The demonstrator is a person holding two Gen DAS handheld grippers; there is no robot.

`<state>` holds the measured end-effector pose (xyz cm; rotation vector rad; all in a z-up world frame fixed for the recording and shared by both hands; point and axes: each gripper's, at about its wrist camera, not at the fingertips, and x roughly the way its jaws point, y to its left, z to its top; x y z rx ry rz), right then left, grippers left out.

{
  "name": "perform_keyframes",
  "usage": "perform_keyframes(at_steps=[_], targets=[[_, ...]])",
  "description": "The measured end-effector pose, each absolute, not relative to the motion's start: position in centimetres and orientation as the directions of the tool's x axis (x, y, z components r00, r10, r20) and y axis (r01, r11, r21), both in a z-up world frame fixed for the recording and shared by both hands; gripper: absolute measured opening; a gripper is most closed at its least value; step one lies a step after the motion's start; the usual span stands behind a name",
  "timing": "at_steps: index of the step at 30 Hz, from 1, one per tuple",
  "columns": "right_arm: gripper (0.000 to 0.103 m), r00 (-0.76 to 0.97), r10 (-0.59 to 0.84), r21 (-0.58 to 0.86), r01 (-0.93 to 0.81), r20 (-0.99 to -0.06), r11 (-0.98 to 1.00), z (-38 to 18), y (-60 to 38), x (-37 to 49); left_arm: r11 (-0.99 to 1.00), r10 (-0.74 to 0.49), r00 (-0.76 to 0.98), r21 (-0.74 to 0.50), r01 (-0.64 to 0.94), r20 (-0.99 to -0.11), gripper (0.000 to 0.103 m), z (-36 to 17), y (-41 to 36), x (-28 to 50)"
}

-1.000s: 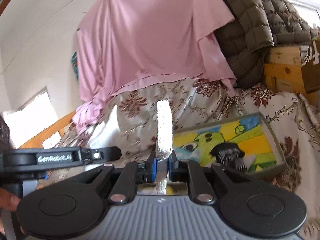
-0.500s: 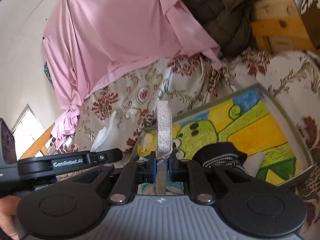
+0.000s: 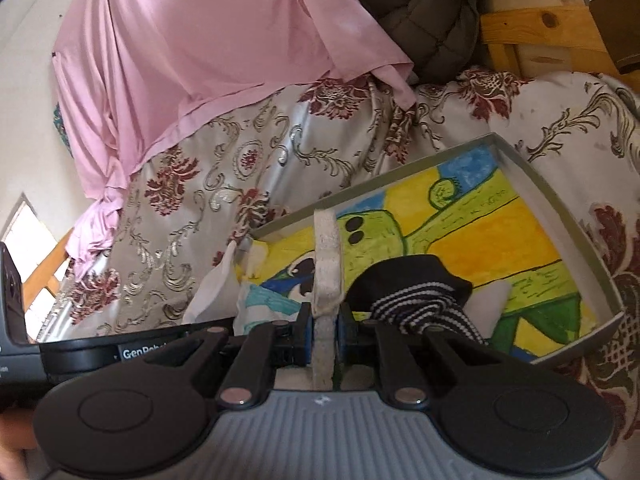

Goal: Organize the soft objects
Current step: 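Carry the tissue in the left gripper to the tray while the right carries the packet, then open the left gripper over the tray while the right gripper releases the cartoon packet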

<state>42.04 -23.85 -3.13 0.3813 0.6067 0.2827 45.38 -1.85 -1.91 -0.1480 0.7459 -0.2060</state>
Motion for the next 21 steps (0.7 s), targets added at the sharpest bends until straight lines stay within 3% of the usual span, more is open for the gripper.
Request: perform_keyframes(at_steps=[10, 21], targets=[[0.022, 0.808, 0.330, 0.397, -0.131, -0.487, 0.908, -2.7, -24.4, 41.8, 0.975, -0.216, 0.710, -0.181, 0.125, -0.670, 0.020, -1.8, -2.6, 45.4], [0.057, 0.858, 0.278, 0.321, -0.142, -0.432, 0.937, 0.0, -24.9, 39.3, 0.971, -0.193, 0.761, -0.230, 0.059, -0.620, 0.057, 0.5, -1.2, 43.3]])
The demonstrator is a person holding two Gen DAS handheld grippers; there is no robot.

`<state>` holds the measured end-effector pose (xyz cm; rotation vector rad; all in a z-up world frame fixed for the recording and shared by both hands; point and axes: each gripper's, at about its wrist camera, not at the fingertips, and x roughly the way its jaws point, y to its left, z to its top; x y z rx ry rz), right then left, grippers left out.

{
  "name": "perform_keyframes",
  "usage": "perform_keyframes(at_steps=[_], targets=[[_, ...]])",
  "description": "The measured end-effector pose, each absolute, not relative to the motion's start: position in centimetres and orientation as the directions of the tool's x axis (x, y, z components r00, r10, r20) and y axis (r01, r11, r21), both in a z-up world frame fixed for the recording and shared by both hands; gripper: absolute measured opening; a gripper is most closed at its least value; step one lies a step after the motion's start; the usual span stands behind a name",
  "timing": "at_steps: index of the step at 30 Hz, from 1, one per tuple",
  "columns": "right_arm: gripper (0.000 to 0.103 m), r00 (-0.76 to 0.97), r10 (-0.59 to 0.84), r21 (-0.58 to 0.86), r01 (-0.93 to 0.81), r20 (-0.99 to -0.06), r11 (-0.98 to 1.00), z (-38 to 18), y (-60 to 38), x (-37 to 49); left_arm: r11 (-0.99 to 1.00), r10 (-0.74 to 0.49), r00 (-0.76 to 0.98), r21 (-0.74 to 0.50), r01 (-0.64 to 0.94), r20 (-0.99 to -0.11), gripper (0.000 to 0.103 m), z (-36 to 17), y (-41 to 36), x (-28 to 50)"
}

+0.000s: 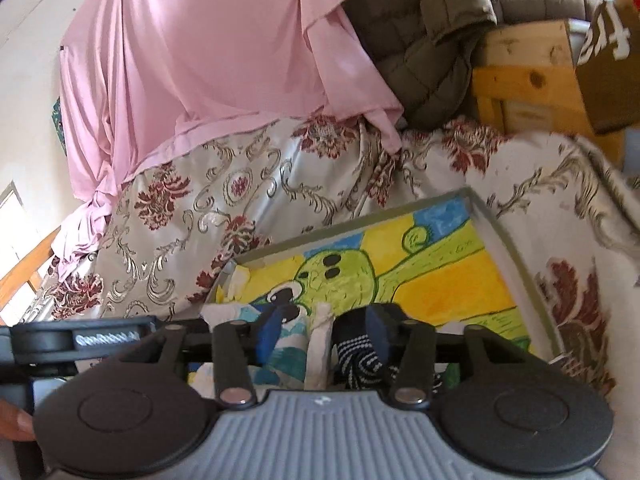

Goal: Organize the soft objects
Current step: 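Open the left gripper over the tray while the right gripper releases the cartoon packet, then move both open grippers back over the pile of items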

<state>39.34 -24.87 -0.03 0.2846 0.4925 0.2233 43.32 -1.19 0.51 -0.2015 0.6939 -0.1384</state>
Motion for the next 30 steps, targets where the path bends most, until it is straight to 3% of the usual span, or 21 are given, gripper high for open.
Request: perform_keyframes(at_steps=[8, 17, 30], targets=[[0.083, 0.893, 0.268, 0.307, -0.157, -0.361, 0.939, 3.3, -25.6, 35.5, 0.961, -0.176, 0.837, -0.275, 0.031, -0.518, 0.086, 3.9, -0.1, 38.9], [0.102, 0.932, 0.262, 0.302, -0.182, -0.250, 0.936, 6.5, -25.9, 29.4, 0.945, -0.183, 0.898, -0.323, 0.048, -0.400, 0.100, 7.1, 0.7, 32.2], [0.103, 0.977, 0.169, 0.182, -0.144, -0.128, 0.973, 6.8, -23.8, 18.5, 0.958, -0.142, 0.946, -0.282, 0.056, -0.291, 0.102, 7.5, 1.0, 20.6]])
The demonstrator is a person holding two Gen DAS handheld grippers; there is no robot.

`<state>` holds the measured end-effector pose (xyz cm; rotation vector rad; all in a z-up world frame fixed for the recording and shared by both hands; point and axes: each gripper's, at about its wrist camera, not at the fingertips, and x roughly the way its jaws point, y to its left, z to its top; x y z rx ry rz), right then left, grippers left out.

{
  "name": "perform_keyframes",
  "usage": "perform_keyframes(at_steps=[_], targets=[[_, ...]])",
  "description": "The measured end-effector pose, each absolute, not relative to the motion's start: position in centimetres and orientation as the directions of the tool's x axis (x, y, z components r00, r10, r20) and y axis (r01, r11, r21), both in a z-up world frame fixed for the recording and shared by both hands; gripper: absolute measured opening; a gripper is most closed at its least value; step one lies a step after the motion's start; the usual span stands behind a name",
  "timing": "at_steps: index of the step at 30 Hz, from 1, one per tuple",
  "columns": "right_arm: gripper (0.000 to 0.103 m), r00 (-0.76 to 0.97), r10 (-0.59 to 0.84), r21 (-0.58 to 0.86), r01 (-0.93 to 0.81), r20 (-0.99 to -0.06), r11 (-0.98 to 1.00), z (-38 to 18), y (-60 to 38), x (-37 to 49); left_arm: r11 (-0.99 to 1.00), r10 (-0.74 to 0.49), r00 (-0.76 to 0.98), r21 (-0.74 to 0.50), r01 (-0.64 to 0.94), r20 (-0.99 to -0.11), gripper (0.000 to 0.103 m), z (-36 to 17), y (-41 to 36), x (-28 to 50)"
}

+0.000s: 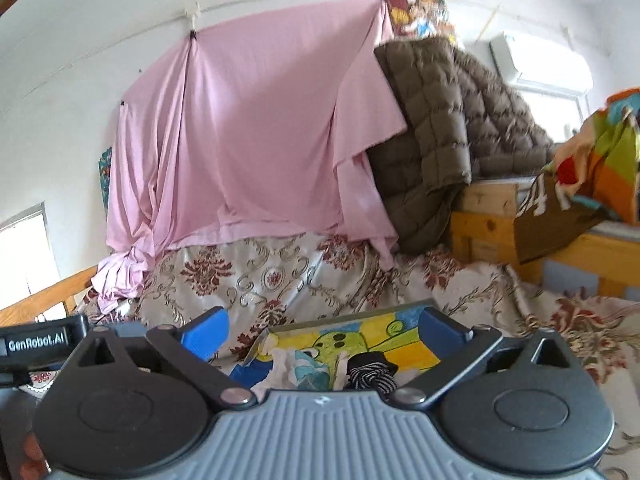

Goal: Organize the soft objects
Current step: 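Move both open grippers back over the pile of items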

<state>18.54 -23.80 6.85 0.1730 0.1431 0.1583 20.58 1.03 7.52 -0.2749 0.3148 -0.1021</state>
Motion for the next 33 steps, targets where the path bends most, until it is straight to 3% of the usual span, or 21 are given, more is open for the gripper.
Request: perform_keyframes(at_steps=[11, 20, 33], targets=[[0.103, 0.978, 0.137, 0.185, -0.107, -0.160, 0.977, 4.6, -23.5, 13.3, 0.978, -0.039, 0.953, -0.208, -0.025, -0.302, 0.102, 5.7, 2.3, 13.5], [0.103, 0.961, 0.175, 0.223, -0.126, -0.215, 0.967, 3.0, -23.3, 10.4, 0.989, -0.066, 0.938, -0.146, 0.016, -0.341, 0.102, 4.8, 3.4, 9.5], [0.103, 0.915, 0.196, 0.138, -0.156, -0.352, 0.978, 0.9, -21.2, 10.0, 0.995, -0.065, 0.905, -0.096, 0.027, -0.420, 0.102, 2.1, 3.4, 8.1]])
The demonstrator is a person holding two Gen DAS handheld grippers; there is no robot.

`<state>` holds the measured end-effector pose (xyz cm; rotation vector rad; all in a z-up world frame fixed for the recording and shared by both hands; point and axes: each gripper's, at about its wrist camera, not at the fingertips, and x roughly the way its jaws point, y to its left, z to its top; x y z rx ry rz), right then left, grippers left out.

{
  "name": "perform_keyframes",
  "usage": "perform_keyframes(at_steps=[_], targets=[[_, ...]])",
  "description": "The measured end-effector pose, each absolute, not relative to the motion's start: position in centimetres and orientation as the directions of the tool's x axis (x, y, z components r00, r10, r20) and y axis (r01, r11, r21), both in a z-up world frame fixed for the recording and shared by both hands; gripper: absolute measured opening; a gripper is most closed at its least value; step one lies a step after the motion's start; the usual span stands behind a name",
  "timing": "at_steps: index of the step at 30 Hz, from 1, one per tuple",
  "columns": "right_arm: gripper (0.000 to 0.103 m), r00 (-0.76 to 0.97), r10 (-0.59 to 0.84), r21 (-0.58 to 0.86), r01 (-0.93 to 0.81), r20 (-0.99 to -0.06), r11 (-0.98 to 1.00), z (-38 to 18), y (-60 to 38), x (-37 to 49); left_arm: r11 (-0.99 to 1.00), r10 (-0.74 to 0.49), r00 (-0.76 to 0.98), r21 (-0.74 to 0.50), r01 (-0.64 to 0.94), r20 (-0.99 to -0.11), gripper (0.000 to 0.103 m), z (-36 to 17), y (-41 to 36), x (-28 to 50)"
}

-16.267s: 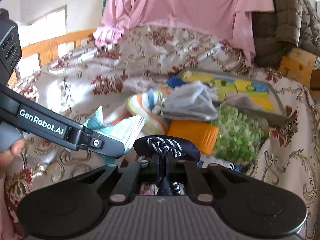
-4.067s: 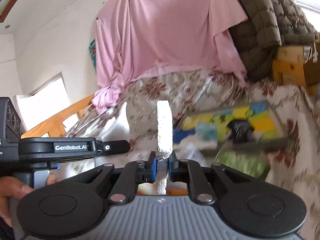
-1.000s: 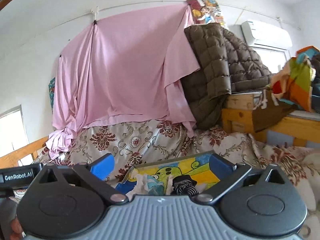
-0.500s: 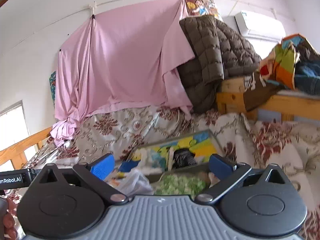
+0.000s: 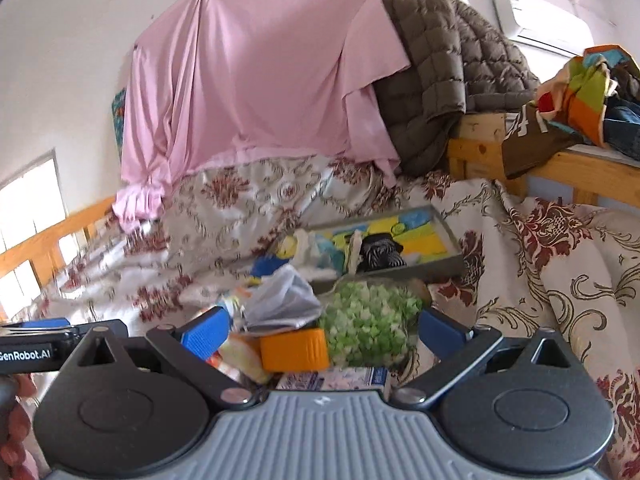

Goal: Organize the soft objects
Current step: 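Move both open grippers back over the pile of items, then lower the left gripper to the striped sock while the right lowers to the orange cup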

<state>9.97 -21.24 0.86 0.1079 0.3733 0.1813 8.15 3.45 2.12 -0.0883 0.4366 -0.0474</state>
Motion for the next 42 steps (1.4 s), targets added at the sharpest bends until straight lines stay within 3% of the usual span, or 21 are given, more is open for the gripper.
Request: perform_keyframes(at_steps=[8, 18, 29, 42], targets=[[0.103, 0.859, 0.155, 0.096, -0.124, -0.488, 0.988, -1.0, -20.4, 11.8, 0.990, -0.096, 0.826, -0.142, 0.019, -0.555, 0.102, 0.0, 3.6, 9.7], [0.103, 0.760, 0.182, 0.086, -0.164, -0.624, 0.983, -3.0, -19.3, 13.8, 0.989, -0.066, 0.758, -0.144, -0.037, -0.649, 0.102, -1.8, 3.9, 11.4], [0.103, 0.721, 0.290, 0.163, -0.243, -0.629, 0.956, -3.5, -18.9, 16.0, 0.986, -0.077, 0.733, -0.161, -0.044, -0.676, 0.102, -2.5, 4.2, 13.9], [0.103, 0.728, 0.351, 0.082, -0.379, -0.589, 0.922, -3.1, -18.2, 19.1, 0.988, -0.113, 0.749, -0.151, 0.018, -0.653, 0.102, -2.6, 4.5, 17.0]])
